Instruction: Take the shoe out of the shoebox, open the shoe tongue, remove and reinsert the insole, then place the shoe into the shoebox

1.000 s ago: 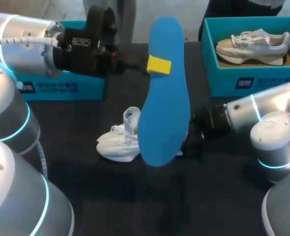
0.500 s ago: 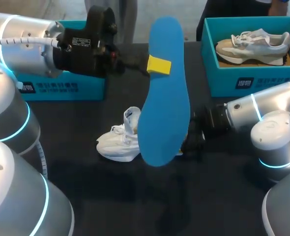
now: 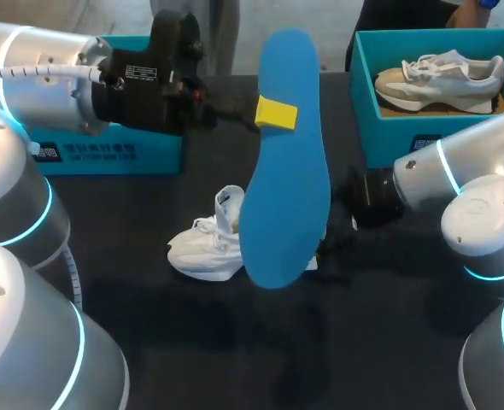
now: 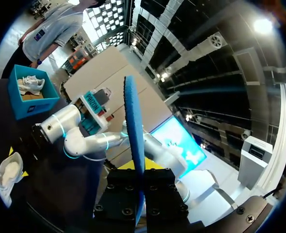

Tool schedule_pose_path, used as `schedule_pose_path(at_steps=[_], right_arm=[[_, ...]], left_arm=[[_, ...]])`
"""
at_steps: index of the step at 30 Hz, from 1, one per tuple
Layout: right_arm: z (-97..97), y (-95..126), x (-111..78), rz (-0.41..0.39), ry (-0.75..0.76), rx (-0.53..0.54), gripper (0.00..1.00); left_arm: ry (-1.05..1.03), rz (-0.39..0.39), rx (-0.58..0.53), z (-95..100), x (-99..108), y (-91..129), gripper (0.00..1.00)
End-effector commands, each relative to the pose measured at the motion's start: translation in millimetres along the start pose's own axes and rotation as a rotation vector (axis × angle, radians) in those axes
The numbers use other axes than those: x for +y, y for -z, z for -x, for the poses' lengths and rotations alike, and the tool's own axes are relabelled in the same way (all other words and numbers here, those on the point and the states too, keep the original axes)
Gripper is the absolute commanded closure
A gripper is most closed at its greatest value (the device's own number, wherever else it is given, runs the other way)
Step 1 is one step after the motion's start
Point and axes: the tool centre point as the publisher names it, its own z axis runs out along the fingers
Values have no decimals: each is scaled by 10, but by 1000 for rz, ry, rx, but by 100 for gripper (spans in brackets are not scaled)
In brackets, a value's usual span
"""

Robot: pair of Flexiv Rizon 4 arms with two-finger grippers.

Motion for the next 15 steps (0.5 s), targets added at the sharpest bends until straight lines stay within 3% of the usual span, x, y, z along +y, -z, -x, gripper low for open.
schedule_pose_path(at_steps=[1,13,15], right_arm=[[-66,130,181,-197,-14,-24,0],[-37,136,342,-515,-59,-62,0],[-38,135,374,-537,-44,-83,0]], left_arm=[[0,-1,-1,2,13,-4,100],[0,-1,-1,2,13,-4,100],[0,-1,-1,2,13,-4,100]])
